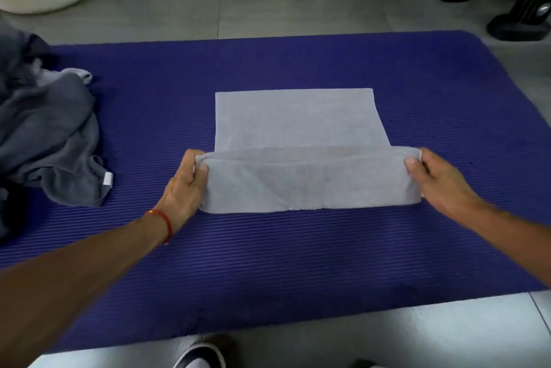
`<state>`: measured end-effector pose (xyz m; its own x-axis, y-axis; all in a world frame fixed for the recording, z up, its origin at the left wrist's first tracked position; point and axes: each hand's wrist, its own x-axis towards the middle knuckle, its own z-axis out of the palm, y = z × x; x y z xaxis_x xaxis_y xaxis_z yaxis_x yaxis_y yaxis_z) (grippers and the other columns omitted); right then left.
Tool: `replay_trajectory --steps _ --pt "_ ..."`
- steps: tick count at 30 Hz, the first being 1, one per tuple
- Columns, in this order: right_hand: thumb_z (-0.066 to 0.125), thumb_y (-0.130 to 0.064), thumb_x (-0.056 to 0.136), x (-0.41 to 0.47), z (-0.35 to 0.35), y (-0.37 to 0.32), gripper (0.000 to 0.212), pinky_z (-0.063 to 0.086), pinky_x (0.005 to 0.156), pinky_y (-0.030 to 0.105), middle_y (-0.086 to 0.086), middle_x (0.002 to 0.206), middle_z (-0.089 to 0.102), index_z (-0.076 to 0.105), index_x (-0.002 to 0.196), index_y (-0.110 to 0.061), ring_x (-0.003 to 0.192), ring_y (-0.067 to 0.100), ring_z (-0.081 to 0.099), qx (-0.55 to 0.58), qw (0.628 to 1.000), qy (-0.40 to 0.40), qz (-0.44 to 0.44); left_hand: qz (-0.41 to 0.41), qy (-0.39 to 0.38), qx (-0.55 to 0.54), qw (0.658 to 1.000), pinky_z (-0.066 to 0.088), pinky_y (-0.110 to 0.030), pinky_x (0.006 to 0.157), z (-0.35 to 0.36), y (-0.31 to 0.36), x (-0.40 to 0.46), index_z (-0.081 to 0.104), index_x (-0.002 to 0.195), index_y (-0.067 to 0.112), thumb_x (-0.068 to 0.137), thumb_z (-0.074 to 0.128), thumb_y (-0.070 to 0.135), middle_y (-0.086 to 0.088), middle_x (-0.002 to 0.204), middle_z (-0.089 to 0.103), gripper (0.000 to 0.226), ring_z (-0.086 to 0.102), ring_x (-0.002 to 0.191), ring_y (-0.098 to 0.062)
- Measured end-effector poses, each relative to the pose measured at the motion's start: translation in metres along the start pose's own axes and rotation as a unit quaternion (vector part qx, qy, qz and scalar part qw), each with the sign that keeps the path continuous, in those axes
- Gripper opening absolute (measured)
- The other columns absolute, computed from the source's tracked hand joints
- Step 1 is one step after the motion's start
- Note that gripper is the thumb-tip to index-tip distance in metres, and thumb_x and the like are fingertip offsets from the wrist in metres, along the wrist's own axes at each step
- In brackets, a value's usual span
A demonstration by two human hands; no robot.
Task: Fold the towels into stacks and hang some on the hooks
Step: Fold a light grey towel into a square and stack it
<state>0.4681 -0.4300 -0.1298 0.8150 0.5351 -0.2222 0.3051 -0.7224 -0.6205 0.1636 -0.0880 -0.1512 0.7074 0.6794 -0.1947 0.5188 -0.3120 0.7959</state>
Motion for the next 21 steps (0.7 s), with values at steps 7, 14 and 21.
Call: replay_trajectory --steps 7,14,21 --pt "0.017 -0.100 0.071 -0.091 0.018 0.039 0.082 0.052 0.074 0.035 -0.013 0.082 0.071 0.055 0.100 -0.034 0.077 0.005 0.068 -0.063 0.994 -0.072 0.043 -0.031 -0.073 -0.001 0.997 0.058 -0.043 0.070 0.008 -0.036 -0.105 0.051 0.114 0.036 0.106 0.038 0.038 0.002 0.089 0.071 0.015 0.070 0.077 -0.015" --pt "0.059 -0.048 0.096 -0.082 0.017 0.023 0.037 0.050 0.065 0.034 -0.001 0.070 0.069 0.066 0.076 -0.018 0.068 0.024 0.066 0.011 0.999 -0.018 0.046 -0.048 -0.039 -0.015 0.998 0.053 -0.021 0.064 0.004 -0.026 -0.102 0.054 0.107 0.035 0.105 0.043 0.032 0.016 0.091 0.070 0.012 0.068 0.082 -0.005" --pt "0.062 -0.040 0.098 0.040 0.022 -0.012 0.033 0.050 0.070 0.039 0.012 0.091 0.072 0.069 0.089 -0.008 0.082 0.030 0.066 0.005 0.995 0.015 0.094 -0.103 -0.007 0.081 0.991 0.052 -0.040 0.072 0.002 -0.021 0.038 0.054 0.109 0.016 0.102 0.052 0.032 -0.003 0.095 0.067 0.017 0.065 0.087 -0.028"
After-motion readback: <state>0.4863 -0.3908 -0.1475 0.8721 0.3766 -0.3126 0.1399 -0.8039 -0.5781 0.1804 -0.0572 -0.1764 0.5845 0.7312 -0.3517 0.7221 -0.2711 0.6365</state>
